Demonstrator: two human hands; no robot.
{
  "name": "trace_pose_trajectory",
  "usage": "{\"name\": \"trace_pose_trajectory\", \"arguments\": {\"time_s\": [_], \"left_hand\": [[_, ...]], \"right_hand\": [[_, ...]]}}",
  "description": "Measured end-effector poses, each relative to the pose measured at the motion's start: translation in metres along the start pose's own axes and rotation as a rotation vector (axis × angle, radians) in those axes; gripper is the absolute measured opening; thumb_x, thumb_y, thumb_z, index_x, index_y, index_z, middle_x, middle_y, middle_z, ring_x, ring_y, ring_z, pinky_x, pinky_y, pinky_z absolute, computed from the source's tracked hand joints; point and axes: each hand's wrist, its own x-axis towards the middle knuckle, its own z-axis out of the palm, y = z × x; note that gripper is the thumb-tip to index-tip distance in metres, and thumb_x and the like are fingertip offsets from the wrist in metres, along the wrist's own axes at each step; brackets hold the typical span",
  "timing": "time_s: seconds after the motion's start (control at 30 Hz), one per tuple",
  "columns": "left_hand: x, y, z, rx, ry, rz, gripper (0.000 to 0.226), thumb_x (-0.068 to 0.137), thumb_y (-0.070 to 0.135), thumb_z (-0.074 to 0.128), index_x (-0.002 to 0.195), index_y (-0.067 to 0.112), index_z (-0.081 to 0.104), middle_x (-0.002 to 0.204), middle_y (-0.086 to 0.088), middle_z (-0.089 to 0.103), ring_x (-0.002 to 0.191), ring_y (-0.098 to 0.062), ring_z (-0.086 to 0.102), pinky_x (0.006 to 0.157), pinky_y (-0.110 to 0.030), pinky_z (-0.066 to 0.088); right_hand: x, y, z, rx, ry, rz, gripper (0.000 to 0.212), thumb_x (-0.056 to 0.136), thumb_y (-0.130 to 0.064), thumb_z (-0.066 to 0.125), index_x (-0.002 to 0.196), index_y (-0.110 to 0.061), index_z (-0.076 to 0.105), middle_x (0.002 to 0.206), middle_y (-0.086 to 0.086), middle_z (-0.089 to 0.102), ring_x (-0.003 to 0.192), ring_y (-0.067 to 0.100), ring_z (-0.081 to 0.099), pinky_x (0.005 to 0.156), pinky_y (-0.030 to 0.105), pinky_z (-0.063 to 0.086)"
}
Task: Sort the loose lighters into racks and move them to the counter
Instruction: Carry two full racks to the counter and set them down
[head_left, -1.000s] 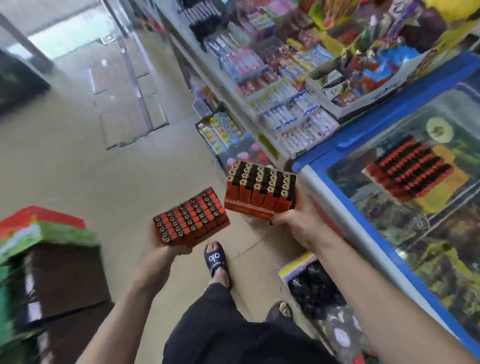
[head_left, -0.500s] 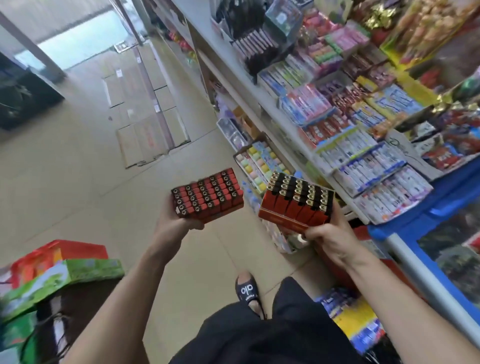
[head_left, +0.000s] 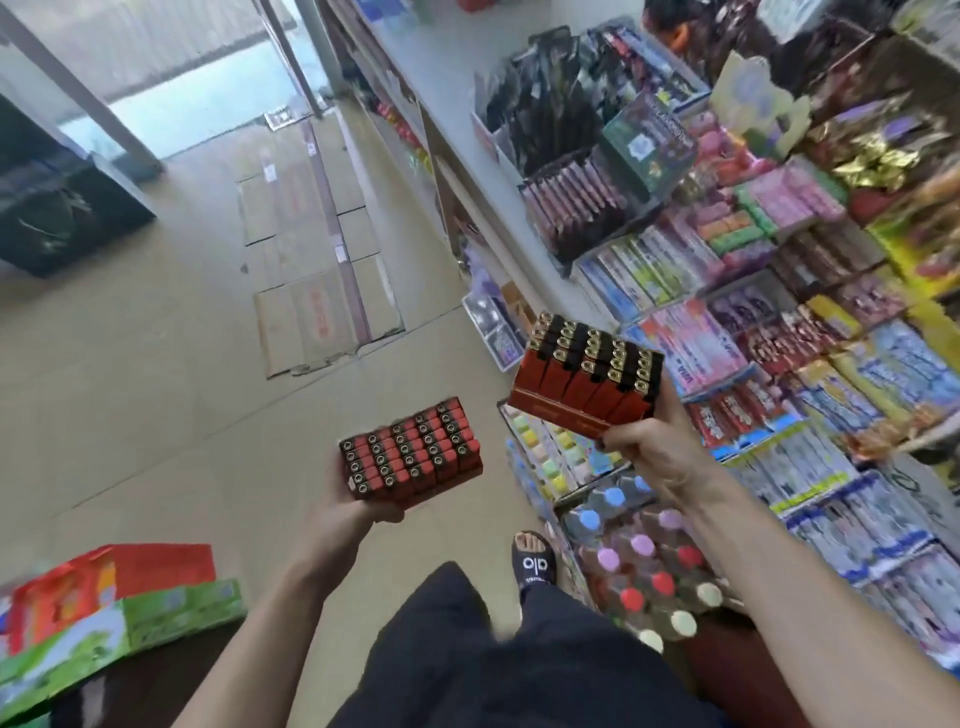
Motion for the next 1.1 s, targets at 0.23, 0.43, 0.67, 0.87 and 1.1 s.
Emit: {"name": "trace_pose_trajectory", "arguments": {"time_s": [0.23,0.43,0.67,0.87,1.1], "left_hand": [[0.085,0.05,-0.014,0.004,-0.045,-0.001,0.087,0.047,-0.007,0.066,0.128,0.026,0.056,0.108,0.002,0.075,0.098,-0.013,0.071,0.076,-0.034,0.055],[0.198,0.121,-0.032,0.08,-0.175,0.046,0.083,0.048,-0.007,0.068,0.126,0.021,0.057,0.109,-0.004,0.074,0.101,-0.02,0.071,0.078,-0.038,0.055],[0.339,0.23,-0.037,0.2,-0.4,0.118,0.084,0.046,-0.01,0.067,0.124,0.019,0.058,0.116,-0.009,0.073,0.108,-0.027,0.07,0.081,-0.04,0.056],[0.422,0.312,-0.008,0.249,-0.567,0.166,0.084,0.057,-0.026,0.064,0.132,0.01,0.051,0.117,-0.013,0.071,0.105,-0.024,0.072,0.074,-0.03,0.06],[0.488,0.368,0.05,0.308,-0.654,0.221,0.085,0.046,-0.014,0.065,0.125,0.013,0.053,0.115,-0.01,0.07,0.1,-0.021,0.071,0.069,-0.031,0.061]], "right_hand": [[0.092,-0.056,0.042,0.009,0.004,-0.032,0.085,0.053,0.029,0.054,0.122,-0.02,0.058,0.102,0.016,0.064,0.09,0.034,0.062,0.069,0.049,0.052],[0.15,-0.072,0.082,0.013,0.102,-0.004,0.084,0.064,0.034,0.05,0.127,-0.022,0.053,0.1,0.013,0.061,0.089,0.03,0.061,0.068,0.044,0.053],[0.188,-0.081,0.137,0.129,0.31,0.009,0.087,0.065,0.041,0.046,0.113,-0.03,0.058,0.091,0.007,0.064,0.081,0.023,0.063,0.062,0.034,0.057],[0.218,-0.098,0.158,0.233,0.433,0.06,0.083,0.066,0.041,0.048,0.121,-0.02,0.057,0.094,0.015,0.063,0.085,0.03,0.063,0.071,0.043,0.054],[0.277,-0.146,0.138,0.265,0.511,-0.016,0.082,0.066,0.043,0.049,0.117,-0.021,0.058,0.081,0.009,0.066,0.074,0.027,0.066,0.057,0.035,0.057]]}}
